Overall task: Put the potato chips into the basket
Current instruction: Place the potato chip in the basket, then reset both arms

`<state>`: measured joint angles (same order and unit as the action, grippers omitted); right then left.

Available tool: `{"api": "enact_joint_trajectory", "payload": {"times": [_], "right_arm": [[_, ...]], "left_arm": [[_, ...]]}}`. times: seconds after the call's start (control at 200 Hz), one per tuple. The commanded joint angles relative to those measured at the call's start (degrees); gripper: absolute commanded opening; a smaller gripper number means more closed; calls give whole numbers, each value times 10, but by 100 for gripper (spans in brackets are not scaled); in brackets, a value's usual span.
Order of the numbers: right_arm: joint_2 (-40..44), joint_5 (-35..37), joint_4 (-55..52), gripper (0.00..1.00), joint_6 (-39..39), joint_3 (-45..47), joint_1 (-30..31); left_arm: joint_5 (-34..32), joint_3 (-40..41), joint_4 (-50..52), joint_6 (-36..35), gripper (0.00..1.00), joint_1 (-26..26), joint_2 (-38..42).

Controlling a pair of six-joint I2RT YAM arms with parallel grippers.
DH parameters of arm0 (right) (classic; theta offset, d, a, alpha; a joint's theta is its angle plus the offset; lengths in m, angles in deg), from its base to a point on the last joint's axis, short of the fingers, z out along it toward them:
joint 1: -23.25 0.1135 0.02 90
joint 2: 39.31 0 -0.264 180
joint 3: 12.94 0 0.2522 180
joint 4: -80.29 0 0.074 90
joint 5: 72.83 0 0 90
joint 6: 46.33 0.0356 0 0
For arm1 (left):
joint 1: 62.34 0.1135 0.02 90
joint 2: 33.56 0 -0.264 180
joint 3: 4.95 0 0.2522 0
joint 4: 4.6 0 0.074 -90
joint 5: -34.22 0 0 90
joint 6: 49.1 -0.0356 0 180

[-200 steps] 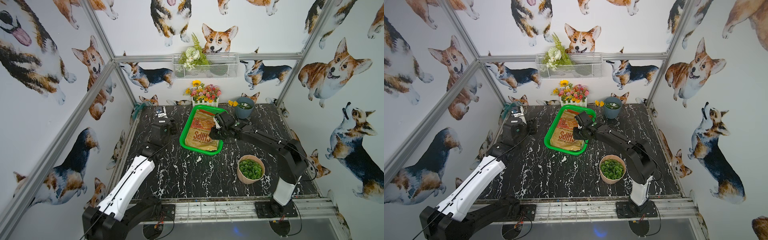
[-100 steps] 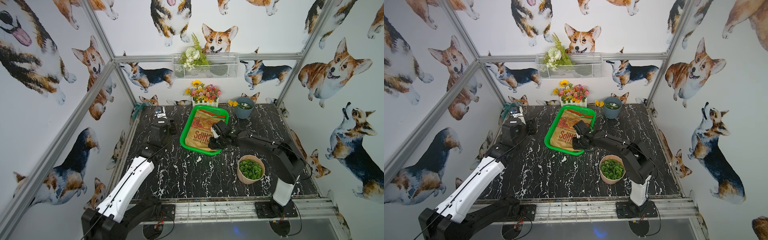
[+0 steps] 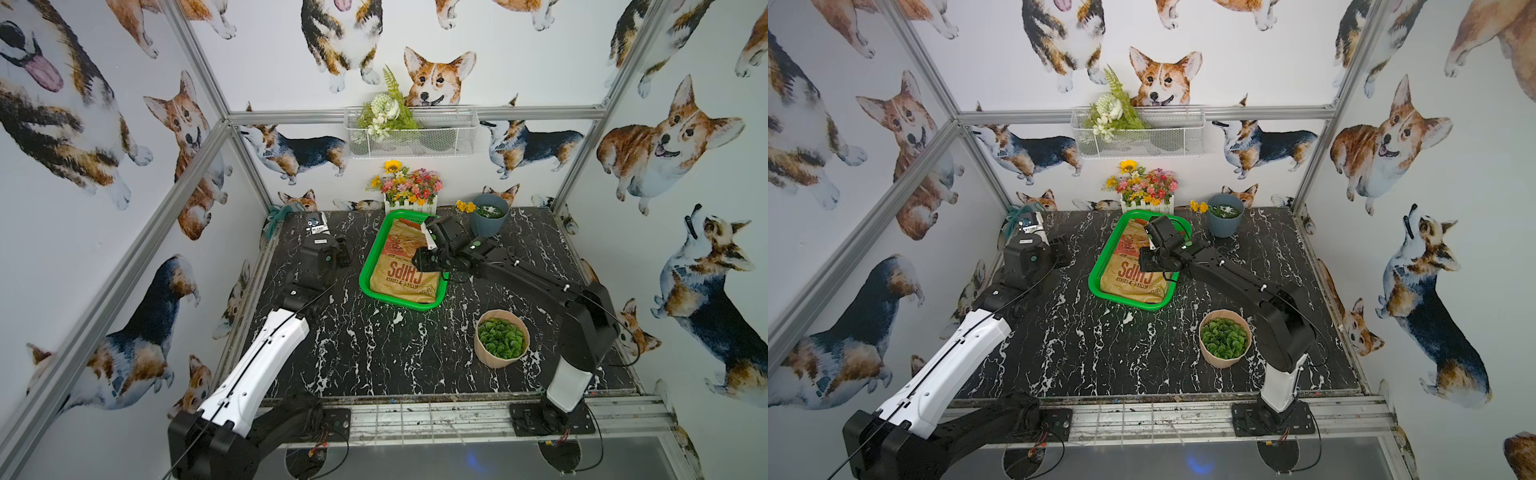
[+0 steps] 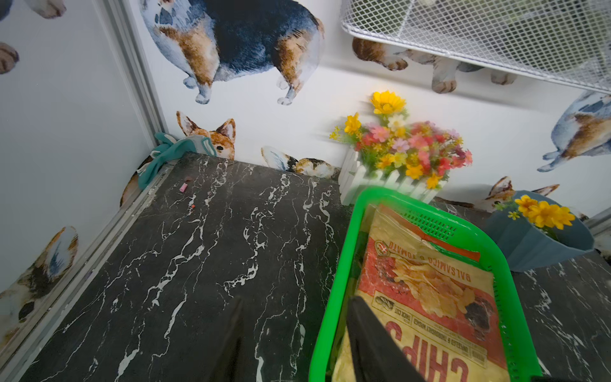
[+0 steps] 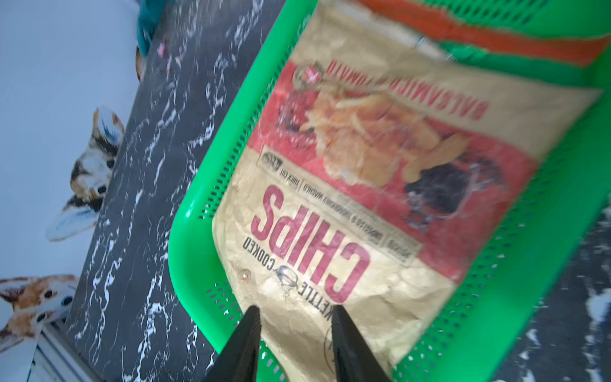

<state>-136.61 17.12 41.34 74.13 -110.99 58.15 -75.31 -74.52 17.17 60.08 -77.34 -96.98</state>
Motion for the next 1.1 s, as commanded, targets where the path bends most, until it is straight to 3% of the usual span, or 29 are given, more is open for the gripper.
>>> {"api": "enact_joint_trajectory", "payload": {"times": [0.0,0.205,0.385,0.52,0.716,0.826,0.941,1.096], "right_arm": [[74,71,96,41,5,69,-62],[205,153,239,47,-19,255,-232],[300,240,406,48,-54,468,-336],[328,276,532,48,-118,589,-343],[316,273,671,50,-188,677,-343],[291,228,775,51,-226,715,-342],[254,137,826,51,-252,729,-342],[183,117,961,51,-266,769,-344]], "left_arm": [[-4,18,-34,5,54,39,-8],[-43,113,-96,6,57,120,9],[-2,245,-230,-7,59,181,43],[5,333,-345,-53,60,181,65],[26,399,-438,-137,62,183,52],[59,431,-524,-150,63,190,21],[98,440,-576,-134,64,206,-25],[143,443,-654,-129,64,215,-97]]}}
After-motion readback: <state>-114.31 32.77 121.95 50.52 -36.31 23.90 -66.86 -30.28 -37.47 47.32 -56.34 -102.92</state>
